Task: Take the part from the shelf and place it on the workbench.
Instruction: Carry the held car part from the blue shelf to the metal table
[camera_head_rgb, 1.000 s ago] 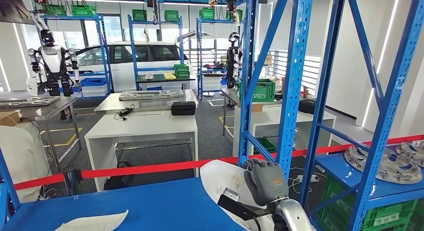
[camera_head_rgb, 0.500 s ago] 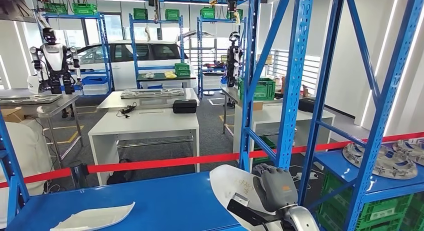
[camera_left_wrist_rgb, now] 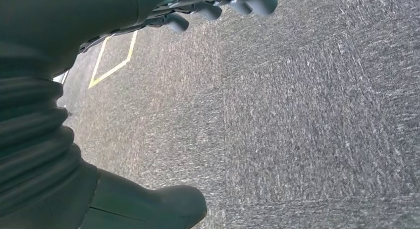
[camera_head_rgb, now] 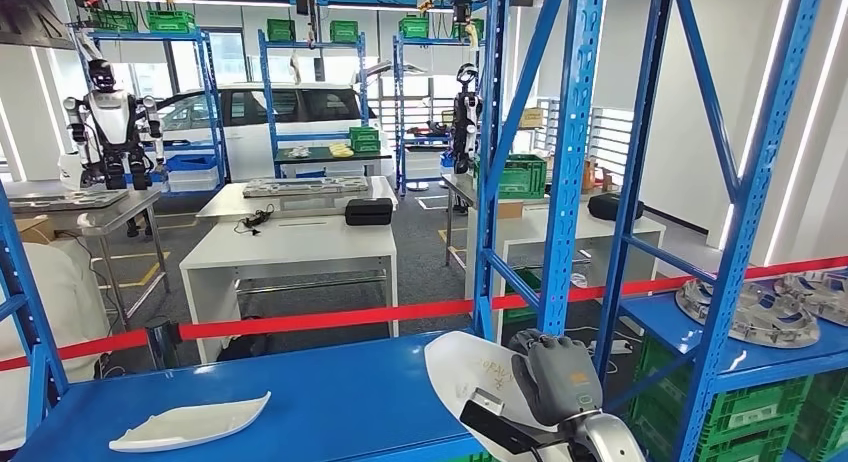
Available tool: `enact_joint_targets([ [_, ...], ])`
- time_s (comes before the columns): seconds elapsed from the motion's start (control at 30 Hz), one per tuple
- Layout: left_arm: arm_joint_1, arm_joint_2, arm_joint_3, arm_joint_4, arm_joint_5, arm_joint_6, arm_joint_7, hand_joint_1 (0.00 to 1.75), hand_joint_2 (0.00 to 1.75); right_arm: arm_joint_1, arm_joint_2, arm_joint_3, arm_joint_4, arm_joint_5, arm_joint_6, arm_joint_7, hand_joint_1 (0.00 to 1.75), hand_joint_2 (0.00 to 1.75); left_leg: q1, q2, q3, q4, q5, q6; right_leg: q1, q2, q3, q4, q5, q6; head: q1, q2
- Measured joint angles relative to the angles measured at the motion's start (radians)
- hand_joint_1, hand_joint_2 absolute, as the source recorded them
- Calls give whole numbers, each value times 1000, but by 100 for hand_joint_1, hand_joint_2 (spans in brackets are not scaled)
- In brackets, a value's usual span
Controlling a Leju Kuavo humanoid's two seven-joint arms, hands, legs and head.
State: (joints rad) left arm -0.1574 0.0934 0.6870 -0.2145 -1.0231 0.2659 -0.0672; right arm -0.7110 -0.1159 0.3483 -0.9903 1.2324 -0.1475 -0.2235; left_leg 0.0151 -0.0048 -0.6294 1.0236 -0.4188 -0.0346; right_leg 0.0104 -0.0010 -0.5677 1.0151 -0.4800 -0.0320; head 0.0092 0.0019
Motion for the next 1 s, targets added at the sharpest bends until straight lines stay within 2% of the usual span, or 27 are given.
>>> enact_joint_targets([
  [0.03,0,1,0,0,-2,0,2,0,175,0,0,0,0,0,-1,0,175,175,0,0,-8,15,-14,-5,-3,-1,-3,-5,8,-7,0,0],
  [0.07,-1,2,0,0,-3,0,3,0,175,0,0,0,-1,1,-1,0,175,175,0,0,-24,51,-42,-9,-6,-2,-7,-10,16,-12,-1,0],
  [0.13,-1,3,0,0,-7,0,6,0,175,3,0,0,-2,1,-2,0,175,175,1,1,-71,177,-122,-17,-8,-2,-20,-11,27,-19,-3,0],
  [0.17,-1,4,0,0,-9,0,6,0,175,6,0,0,-2,1,-2,0,175,175,1,1,-90,237,-151,-20,-7,-2,-27,-10,32,-20,-3,0],
  [0.2,-1,4,0,1,-10,0,6,0,175,10,0,0,-2,1,-2,0,175,175,1,1,-96,270,-164,-21,-6,-2,-34,-9,37,-19,-3,0],
  [0.23,-1,4,0,1,-11,-1,6,0,175,12,-1,0,-2,1,-2,0,175,175,1,1,-82,262,-157,-21,-6,-2,-41,-8,41,-18,-3,0],
  [0.27,-1,4,0,1,-12,-1,6,0,175,14,-1,-1,-2,2,-3,0,175,175,1,1,-47,215,-136,-20,-6,-2,-46,-5,44,-16,-3,0],
  [0.33,-4,5,0,0,-16,-2,6,0,175,14,-2,-2,-3,2,-3,0,175,175,-1,2,43,73,-94,-13,-5,-2,-56,2,49,-10,-4,0],
  [0.37,-6,5,0,0,-18,-3,6,0,175,13,-3,-3,-4,2,-3,0,175,175,-2,2,73,23,-83,-7,-3,-2,-60,6,52,-6,-3,0],
  [0.4,-8,5,0,0,-21,-3,6,0,175,13,-3,-4,-5,2,-3,0,175,175,-4,2,85,-1,-80,-1,-2,-3,-64,8,56,0,-3,0],
  [0.5,-10,4,0,0,-26,-5,7,0,175,13,-6,-6,-6,2,-3,-1,175,175,-4,2,77,-5,-67,19,-3,-2,-71,8,65,18,-3,0],
  [0.53,-12,3,0,0,-28,-6,7,0,175,13,-7,-7,-6,2,-3,-1,175,175,-2,2,73,-7,-61,26,-3,-1,-77,19,54,23,-2,0],
  [0.57,-14,2,0,0,-30,-7,7,0,175,12,-9,-8,-6,2,-3,-1,175,175,0,3,69,-10,-54,32,-4,0,-89,48,31,28,-1,0],
  [0.6,-16,2,0,0,-32,-8,8,0,175,12,-10,-9,-6,2,-3,-1,175,175,1,4,62,-10,-48,36,-7,1,-110,100,-6,33,-1,0],
  [0.67,-18,1,0,0,-34,-11,11,0,175,13,-11,-9,-6,2,-2,-1,175,175,1,4,46,-8,-38,40,-11,1,-159,229,-78,41,0,0],
  [0.7,-19,0,0,0,-36,-11,12,0,175,15,-12,-9,-5,2,-2,-1,175,175,1,5,37,-6,-33,40,-13,1,-171,270,-94,44,1,0],
  [0.73,-19,0,0,0,-37,-12,13,0,175,15,-12,-9,-5,2,-2,-1,175,175,1,5,29,-3,-29,39,-15,1,-163,272,-91,44,1,0],
  [0.77,-19,-1,0,0,-39,-12,14,0,175,15,-12,-9,-5,2,-2,-1,175,175,1,5,22,0,-25,37,-16,1,-137,238,-73,44,1,0],
  [0.83,-20,-2,0,0,-42,-11,14,0,175,13,-12,-9,-5,3,-3,-1,175,175,1,4,11,6,-19,30,-17,1,-51,106,-32,38,1,0],
  [0.87,-21,-3,0,0,-43,-11,14,0,175,11,-12,-10,-5,3,-4,-1,175,175,0,4,8,7,-16,25,-15,1,-21,54,-19,34,1,0],
  [0.9,-22,-3,0,0,-44,-11,14,0,175,10,-12,-10,-5,3,-5,-1,175,175,-1,4,5,8,-13,19,-12,2,-5,22,-14,30,0,0],
  [1.0,-23,-3,0,0,-44,-11,14,0,175,9,-12,-11,-5,5,-6,-1,175,175,1,3,1,3,-2,-1,-9,2,-9,9,-2,12,0,0],
])
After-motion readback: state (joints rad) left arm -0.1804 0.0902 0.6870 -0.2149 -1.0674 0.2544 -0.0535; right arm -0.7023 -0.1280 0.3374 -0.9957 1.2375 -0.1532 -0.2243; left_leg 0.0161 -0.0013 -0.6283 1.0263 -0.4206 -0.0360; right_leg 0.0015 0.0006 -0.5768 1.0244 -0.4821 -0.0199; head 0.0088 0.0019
